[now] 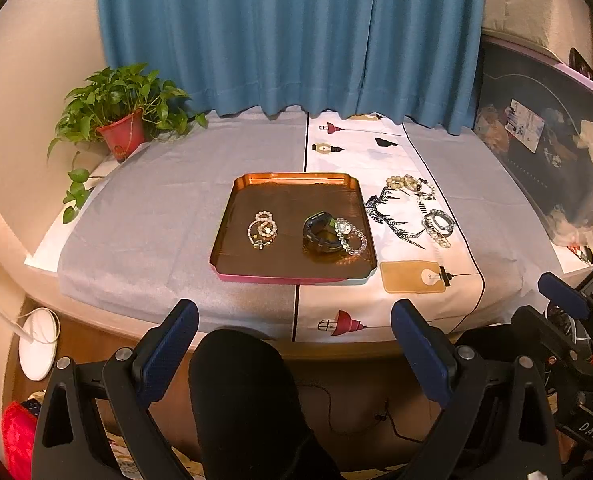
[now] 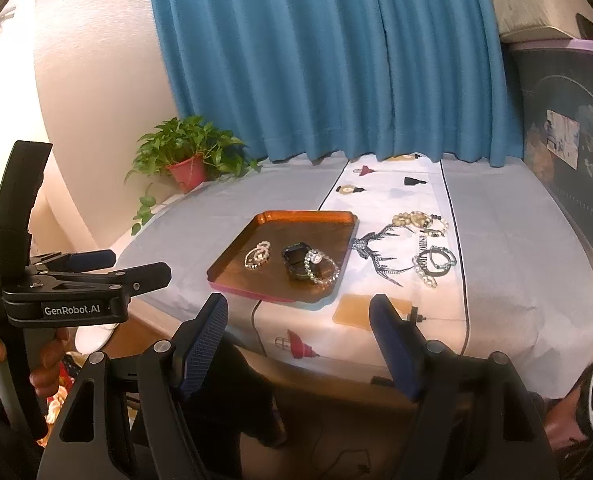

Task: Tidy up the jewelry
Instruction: 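Lift both open tools back from the orange tray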

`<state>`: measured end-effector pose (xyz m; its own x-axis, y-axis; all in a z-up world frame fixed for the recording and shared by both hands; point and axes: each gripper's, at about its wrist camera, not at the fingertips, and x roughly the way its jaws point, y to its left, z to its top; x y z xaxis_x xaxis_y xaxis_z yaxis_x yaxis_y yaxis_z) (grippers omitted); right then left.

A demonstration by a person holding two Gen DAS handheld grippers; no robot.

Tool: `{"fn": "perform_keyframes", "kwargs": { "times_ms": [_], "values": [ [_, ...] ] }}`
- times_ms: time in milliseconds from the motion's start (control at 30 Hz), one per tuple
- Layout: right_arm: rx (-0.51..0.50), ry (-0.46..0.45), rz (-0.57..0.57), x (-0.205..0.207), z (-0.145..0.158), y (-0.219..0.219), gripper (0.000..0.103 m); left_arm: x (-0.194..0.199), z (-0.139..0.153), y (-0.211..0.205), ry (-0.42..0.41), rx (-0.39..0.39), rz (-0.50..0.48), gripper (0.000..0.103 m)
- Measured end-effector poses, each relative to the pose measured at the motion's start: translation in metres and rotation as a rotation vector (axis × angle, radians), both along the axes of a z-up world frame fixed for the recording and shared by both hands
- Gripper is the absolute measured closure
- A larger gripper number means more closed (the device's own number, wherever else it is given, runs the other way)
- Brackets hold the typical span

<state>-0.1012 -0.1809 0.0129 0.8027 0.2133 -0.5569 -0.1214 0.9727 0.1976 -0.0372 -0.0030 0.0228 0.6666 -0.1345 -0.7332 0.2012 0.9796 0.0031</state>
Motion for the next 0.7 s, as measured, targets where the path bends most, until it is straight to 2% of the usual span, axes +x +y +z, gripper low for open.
{"fn": "perform_keyframes", "kwargs": {
  "times_ms": [467, 700],
  "values": [
    [0.020, 0.039, -0.024, 0.019, -0.011, -0.010, 0.029, 0.026, -0.014, -0.007, 0.042, -0.004, -0.004, 0.007],
    [0.037, 0.059, -0.074, 0.032, -0.022, -0.033, 0.029, 0.041, -0.018, -0.021, 0.042, -0.002, -0.018, 0.007]
  ]
}}
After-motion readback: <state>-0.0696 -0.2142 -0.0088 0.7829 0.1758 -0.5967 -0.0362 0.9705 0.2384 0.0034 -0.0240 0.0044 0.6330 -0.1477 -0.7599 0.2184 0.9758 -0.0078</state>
